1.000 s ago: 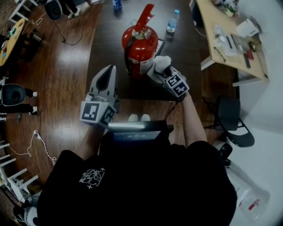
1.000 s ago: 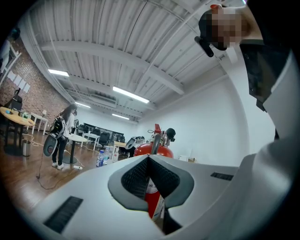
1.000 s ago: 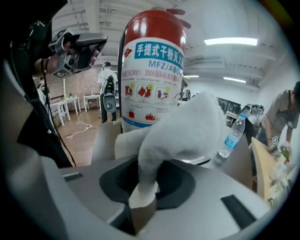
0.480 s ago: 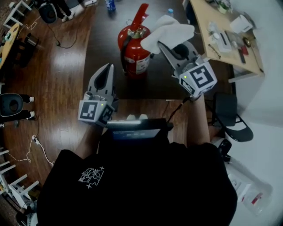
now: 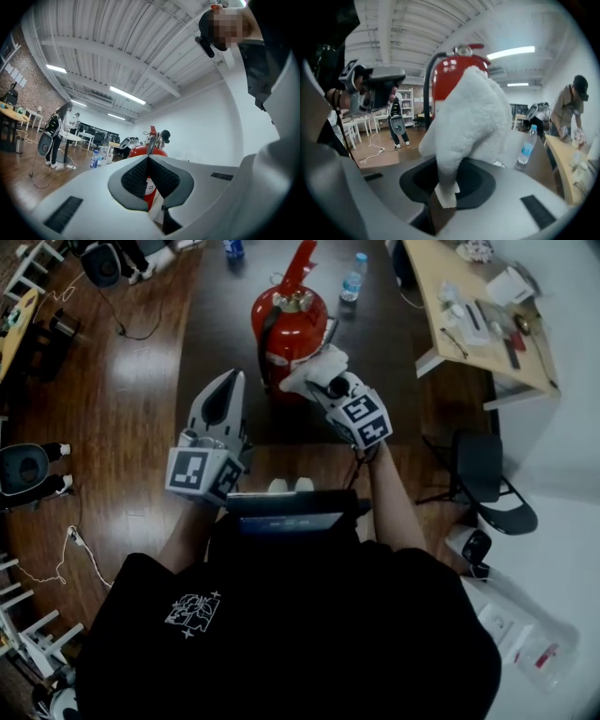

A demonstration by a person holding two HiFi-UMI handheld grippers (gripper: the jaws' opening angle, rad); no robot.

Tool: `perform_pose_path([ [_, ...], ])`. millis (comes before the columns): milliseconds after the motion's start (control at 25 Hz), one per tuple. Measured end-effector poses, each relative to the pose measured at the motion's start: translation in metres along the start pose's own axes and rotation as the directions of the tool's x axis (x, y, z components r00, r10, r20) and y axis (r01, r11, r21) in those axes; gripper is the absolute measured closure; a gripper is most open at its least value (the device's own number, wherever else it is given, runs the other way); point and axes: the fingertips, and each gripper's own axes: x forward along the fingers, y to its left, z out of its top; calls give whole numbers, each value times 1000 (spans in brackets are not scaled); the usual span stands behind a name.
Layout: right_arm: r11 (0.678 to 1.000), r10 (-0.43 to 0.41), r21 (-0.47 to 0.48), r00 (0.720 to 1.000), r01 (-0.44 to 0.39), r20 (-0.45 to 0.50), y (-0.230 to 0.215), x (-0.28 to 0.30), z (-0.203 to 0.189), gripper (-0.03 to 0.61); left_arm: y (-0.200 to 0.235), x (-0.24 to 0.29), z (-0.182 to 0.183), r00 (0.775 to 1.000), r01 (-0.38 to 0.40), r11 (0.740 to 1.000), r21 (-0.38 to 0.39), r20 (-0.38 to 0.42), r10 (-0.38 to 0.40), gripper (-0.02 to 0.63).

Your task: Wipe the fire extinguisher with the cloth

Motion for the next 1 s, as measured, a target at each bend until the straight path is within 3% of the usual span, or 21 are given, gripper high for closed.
perform_pose_path([
  [120, 997, -6, 79, 997, 13, -82, -13, 20, -41, 479, 1, -2, 1, 1000, 0, 1000, 1, 3, 0, 614],
  [240, 996, -6, 89, 998, 11, -64, -11, 12, -37, 479, 2, -7, -2, 1000, 1, 1000, -10, -11, -1, 614],
  [400, 986, -38, 165, 986, 11, 160, -10, -39, 39, 479, 5, -9, 3, 1000, 1, 1000, -7, 11, -1, 614],
  [560, 951, -93, 307, 922, -29, 375, -17, -101, 138, 479, 6, -11, -1, 1000, 9, 999, -54, 6, -9, 614],
  [640, 950, -102, 310, 911, -30, 399, -14, -108, 169, 479, 3, -11, 0, 1000, 15, 998, -61, 13, -14, 614],
  [800, 969, -75, 246, 941, -9, 331, 11, -80, 187, 479, 2, -10, 1, 1000, 18, 999, -46, 20, -17, 614],
  [1000, 938, 11, 319, 932, -135, 362, 38, -53, 177, 479, 9, -11, -2, 1000, 8, 998, -68, 2, -8, 614],
])
